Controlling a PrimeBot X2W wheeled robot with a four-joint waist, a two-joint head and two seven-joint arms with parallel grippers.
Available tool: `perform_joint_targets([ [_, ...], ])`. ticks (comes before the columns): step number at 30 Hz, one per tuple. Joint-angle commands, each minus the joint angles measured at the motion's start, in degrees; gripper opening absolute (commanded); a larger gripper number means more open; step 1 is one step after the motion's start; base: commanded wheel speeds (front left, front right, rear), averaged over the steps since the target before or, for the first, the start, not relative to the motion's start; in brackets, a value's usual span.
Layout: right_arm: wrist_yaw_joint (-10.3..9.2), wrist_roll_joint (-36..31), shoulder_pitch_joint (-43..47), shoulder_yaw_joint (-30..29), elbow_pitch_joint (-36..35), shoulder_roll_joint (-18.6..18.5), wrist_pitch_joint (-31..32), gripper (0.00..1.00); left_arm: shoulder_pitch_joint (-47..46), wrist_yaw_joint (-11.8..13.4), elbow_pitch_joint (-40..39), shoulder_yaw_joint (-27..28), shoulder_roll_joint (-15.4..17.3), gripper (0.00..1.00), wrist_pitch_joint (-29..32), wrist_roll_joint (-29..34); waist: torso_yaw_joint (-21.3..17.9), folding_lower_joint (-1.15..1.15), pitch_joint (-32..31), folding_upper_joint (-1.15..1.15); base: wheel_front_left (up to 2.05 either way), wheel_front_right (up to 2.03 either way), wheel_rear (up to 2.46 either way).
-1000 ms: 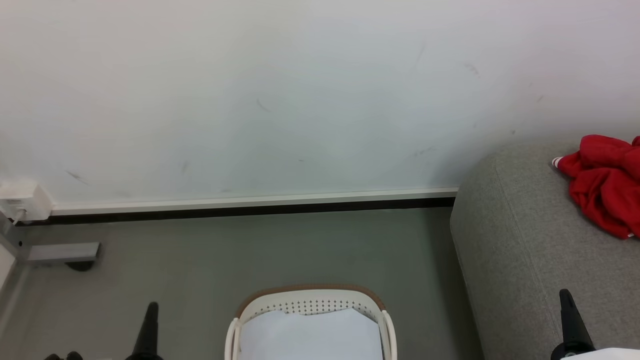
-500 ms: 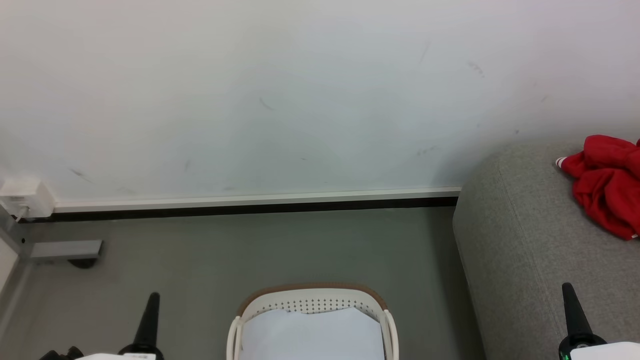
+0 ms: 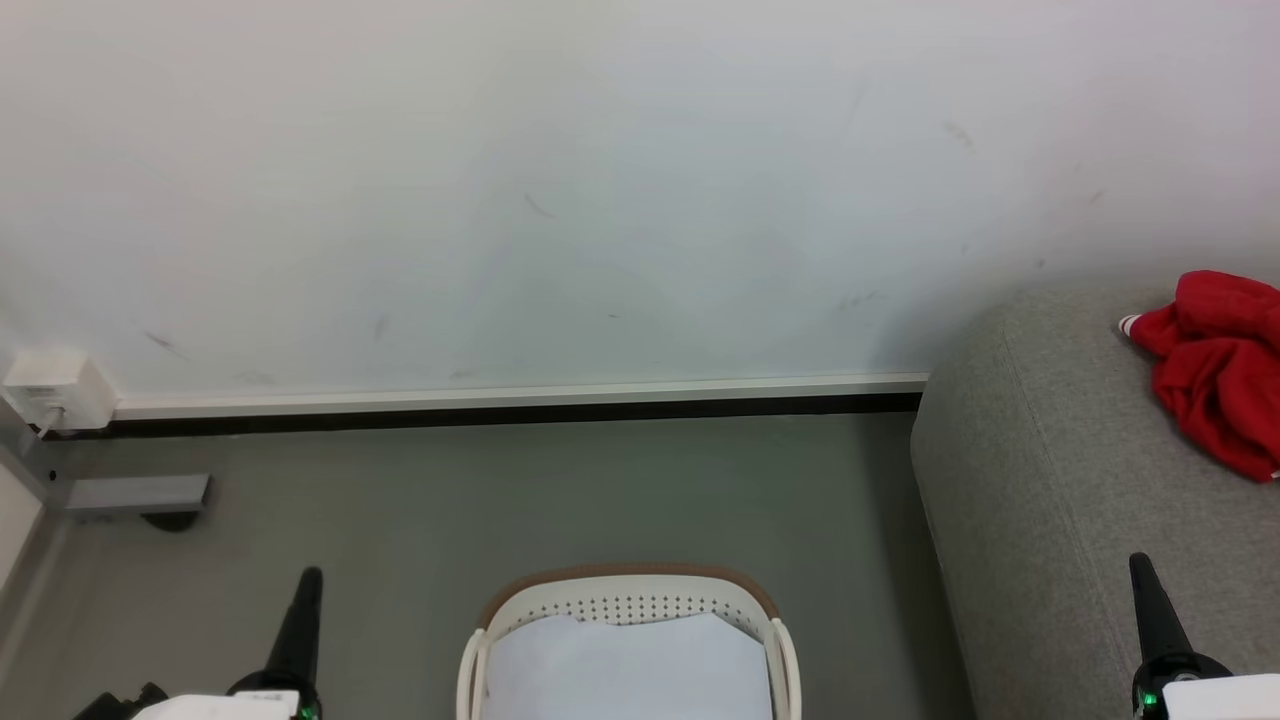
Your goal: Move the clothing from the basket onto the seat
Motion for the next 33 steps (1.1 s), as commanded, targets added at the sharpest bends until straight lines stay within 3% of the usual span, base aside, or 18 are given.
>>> perform_joint_targets([
  [1,-0.10,1.23,-0.86,-0.17,-0.55,-0.64,0.32,0.00,-0.88,-0.29,-0.38,0.37,0.18,0.00,0.31,-1.21,0.03,0.00,0.01,0.00,0.00,0.00,0.00],
  [33,-0.14,15.65,-2.19,-1.21,-0.98,-0.67,3.75,0.00,-3.08,-1.19,-0.16,0.95,-0.32,0.00,3.83,-14.32,0.99,0.00,0.43,0.00,0.00,0.00,0.00],
])
